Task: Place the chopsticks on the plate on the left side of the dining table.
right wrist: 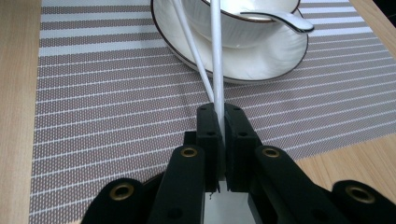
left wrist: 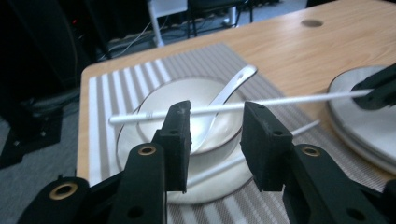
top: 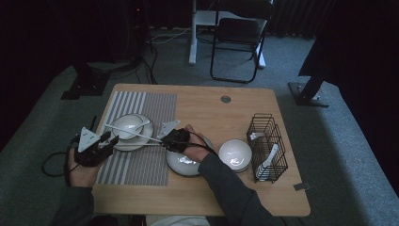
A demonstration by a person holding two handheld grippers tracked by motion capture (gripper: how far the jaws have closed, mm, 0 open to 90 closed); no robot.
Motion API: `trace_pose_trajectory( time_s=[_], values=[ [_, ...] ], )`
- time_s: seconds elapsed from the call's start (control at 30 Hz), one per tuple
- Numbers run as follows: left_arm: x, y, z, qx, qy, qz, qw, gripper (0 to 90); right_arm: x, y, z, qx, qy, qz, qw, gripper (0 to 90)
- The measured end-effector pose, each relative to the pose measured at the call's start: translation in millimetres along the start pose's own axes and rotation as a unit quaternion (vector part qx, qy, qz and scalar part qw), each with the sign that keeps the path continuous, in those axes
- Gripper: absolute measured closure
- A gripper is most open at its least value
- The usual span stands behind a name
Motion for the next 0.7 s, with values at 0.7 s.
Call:
trace_pose_trajectory(
  time_s=[0.7],
  values=[
    [13.2,-33.1,9.3,-0.007,0.005,-0.052,0.9986,80.7,31.3,9.8,-12.5,-0.028,0.034,-0.006,0.999,86.5]
  ],
)
Point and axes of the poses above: each handheld gripper's, and its own axes: x roughly forward along the jaws, y roughly out of its top, z roughly to its right, the point moved 2 cm from there along x, roughly forward along the jaws, and after that the axes turned 1 degree about -y, right-handed, at the moved point
